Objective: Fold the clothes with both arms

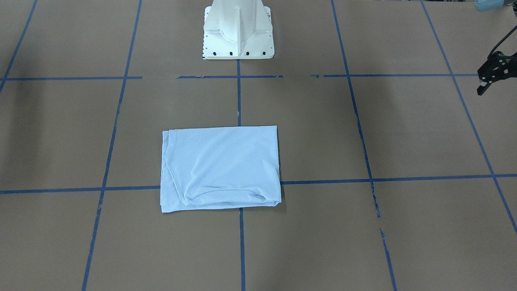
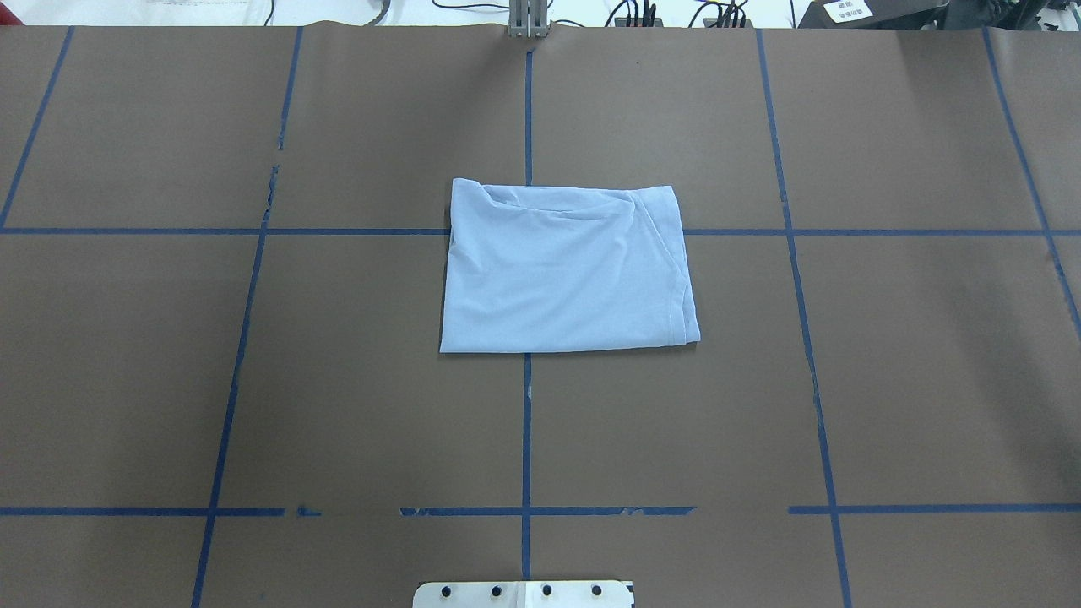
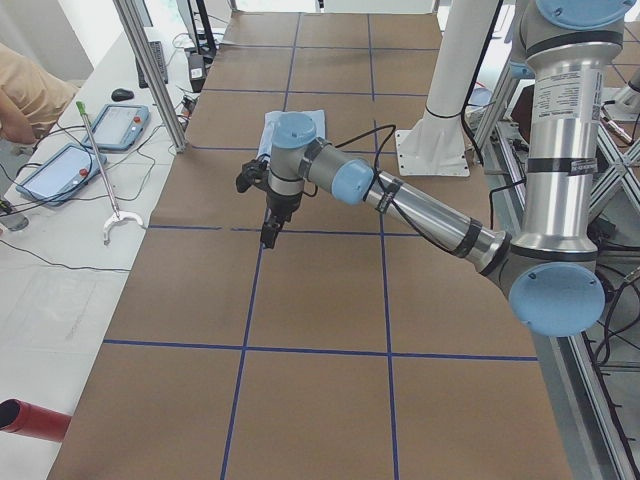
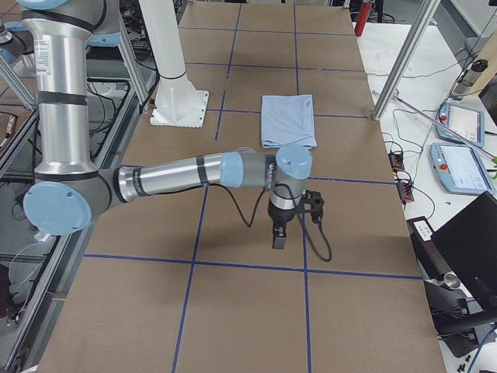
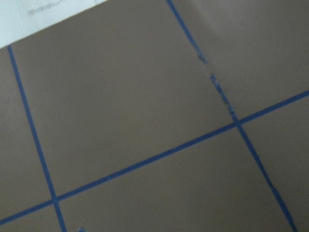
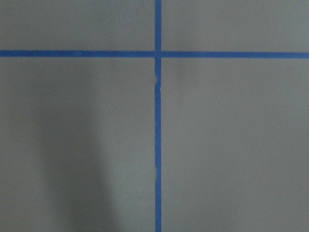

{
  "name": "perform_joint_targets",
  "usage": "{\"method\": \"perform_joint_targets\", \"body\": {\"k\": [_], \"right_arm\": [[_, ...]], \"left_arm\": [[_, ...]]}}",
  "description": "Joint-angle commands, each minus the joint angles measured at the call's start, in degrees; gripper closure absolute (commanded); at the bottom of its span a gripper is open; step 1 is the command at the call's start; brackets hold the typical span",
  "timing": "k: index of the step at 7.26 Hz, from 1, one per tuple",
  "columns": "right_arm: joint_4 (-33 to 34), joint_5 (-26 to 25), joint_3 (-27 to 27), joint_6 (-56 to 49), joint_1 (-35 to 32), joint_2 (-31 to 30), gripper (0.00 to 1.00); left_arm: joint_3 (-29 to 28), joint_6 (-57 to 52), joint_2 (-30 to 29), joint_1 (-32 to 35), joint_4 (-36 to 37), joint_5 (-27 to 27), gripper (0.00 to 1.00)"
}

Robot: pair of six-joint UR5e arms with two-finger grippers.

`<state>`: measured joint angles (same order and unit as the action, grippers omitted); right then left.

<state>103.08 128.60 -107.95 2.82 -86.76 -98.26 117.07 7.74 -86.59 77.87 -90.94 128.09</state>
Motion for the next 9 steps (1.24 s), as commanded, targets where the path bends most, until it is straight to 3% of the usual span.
{"method": "perform_joint_targets", "body": {"k": [1, 3, 5, 7, 9], "right_arm": [[-1.6, -0.4, -3.7, -0.2, -1.7, -6.9, 0.0], [-3.1, 0.0, -3.6, 0.0, -1.8, -7.0, 0.0], [-3.2, 4.8, -3.6, -0.9, -1.8, -6.2, 0.0], [-3.2, 4.5, -3.6, -1.0, -1.8, -6.5, 0.0], [-3.0, 4.4, -3.3, -0.8, -1.8, -6.9, 0.0]], "left_arm": [[-1.0, -10.2, 5.9, 5.8, 0.9, 0.6, 0.0], [-0.9, -14.1, 10.6, 9.1, 0.4, 0.7, 0.0], [-1.6, -13.3, 10.0, 9.0, 0.8, 0.6, 0.0], [-9.1, -13.5, 7.7, 8.6, -4.7, -0.1, 0.0], [-10.9, -13.9, 8.4, 8.7, -6.1, 0.6, 0.0]]}}
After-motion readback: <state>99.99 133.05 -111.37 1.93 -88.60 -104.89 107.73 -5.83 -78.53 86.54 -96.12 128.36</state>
